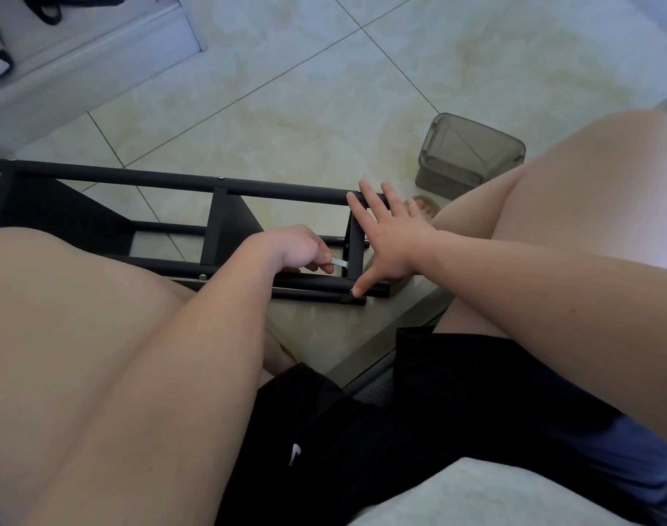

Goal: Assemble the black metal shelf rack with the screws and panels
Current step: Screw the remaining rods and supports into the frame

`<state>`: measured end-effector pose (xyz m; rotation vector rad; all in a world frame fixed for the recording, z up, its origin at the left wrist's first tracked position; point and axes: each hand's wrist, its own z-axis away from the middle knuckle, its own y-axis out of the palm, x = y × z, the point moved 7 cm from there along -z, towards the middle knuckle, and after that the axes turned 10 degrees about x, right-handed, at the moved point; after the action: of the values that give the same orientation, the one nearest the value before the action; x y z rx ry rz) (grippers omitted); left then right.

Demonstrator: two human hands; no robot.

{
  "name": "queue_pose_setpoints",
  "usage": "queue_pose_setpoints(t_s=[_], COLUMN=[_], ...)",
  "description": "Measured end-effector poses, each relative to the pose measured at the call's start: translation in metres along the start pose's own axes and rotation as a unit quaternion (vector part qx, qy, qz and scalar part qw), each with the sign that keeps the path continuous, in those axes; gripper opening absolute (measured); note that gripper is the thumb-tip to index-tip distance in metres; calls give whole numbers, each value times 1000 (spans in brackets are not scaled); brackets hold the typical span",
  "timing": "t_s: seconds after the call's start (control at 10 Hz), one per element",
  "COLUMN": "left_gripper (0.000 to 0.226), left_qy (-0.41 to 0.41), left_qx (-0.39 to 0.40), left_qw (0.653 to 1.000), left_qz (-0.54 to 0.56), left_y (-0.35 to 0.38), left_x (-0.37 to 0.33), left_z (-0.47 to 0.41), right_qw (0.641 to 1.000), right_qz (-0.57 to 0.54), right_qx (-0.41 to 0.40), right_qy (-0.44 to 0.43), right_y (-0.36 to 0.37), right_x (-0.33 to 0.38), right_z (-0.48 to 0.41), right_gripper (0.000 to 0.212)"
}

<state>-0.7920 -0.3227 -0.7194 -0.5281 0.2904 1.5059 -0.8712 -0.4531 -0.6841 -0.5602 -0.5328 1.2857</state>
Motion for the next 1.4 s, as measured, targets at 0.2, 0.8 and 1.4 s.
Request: queue_pose_setpoints(t_s=[0.2, 0.8, 1.4], left_gripper=[21, 15, 2], left_qy=[17, -10, 37], left_qx=[-5, -9, -59], left_qw=[999, 993, 990], left_qz=[-29, -115, 122], left_y=[-1, 1, -4], left_x=[2, 2, -15], left_z=[0, 2, -1], right_qw=[1000, 1000, 1000], right_qz=[3, 1, -7], right_qx=[-1, -1, 1], right_qy=[1, -2, -2], right_y=[0, 1, -1], right_x=[0, -1, -1], right_z=[0, -1, 0], right_gripper=[162, 162, 160])
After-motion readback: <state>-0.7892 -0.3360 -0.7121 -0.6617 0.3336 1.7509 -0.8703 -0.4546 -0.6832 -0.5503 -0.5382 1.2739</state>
